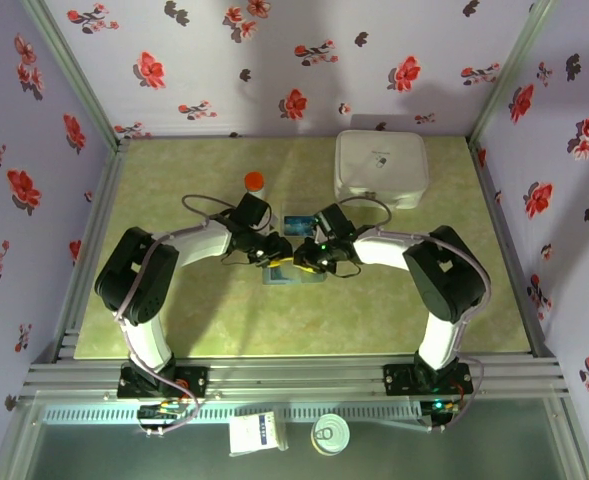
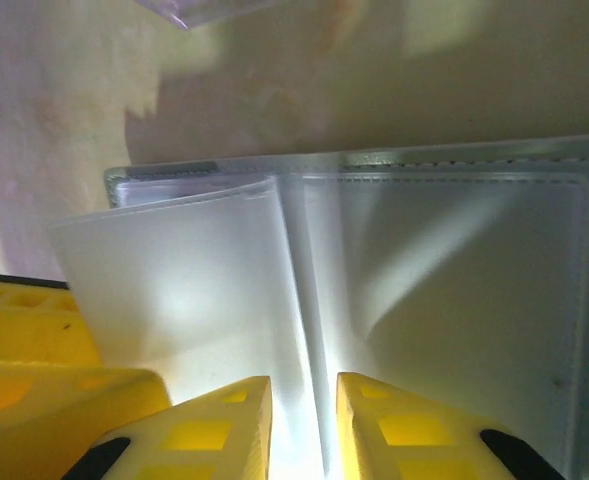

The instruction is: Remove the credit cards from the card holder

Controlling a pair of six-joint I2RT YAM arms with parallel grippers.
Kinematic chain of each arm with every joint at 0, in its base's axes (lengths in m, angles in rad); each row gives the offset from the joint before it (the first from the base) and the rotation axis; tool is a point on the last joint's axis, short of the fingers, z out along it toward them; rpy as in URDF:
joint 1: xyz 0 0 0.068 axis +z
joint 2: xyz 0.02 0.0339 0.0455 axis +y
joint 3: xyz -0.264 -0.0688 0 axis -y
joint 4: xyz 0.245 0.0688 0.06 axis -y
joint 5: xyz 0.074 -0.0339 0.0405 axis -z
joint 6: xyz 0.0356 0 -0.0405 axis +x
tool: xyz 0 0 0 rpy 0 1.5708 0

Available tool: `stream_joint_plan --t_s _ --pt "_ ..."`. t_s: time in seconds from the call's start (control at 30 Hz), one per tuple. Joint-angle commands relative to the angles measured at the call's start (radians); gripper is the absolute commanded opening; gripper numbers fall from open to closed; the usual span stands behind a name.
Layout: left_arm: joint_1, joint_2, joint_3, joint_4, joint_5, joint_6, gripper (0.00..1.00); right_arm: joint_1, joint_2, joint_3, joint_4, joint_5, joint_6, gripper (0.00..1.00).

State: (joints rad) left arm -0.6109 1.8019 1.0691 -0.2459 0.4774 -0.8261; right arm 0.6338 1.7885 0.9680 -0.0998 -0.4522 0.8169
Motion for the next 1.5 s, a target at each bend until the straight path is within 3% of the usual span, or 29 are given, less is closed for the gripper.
stream_joint_plan --t_s 0.0,0.3,0.73,1.17,1.47 --pt "-0.014 -0.011 0.030 0.009 0.014 -0.020 0.31 -0.019 -0.094 -0.014 -0.042 0.027 -0.030 0.25" --pt "-0.045 0.027 0.100 -0.018 0.013 -0.019 0.37 -0.115 -0.254 -0.064 -0.143 0.134 -0.067 0.26" --pt "-0.099 0.153 0.178 0.036 0.008 -0.057 0.52 -0.160 -0.338 -0.092 -0.190 0.141 -0.092 0.29" --pt "-0.042 0.021 0.113 0.008 -0.023 -0.006 0.51 -0.119 -0.267 -0.062 -0.111 0.075 -0.044 0.29" --pt "0.055 -0.097 -0.041 -0.025 -0.054 0.042 0.39 -0.018 -0.142 0.039 -0.101 0.072 -0.042 0.28"
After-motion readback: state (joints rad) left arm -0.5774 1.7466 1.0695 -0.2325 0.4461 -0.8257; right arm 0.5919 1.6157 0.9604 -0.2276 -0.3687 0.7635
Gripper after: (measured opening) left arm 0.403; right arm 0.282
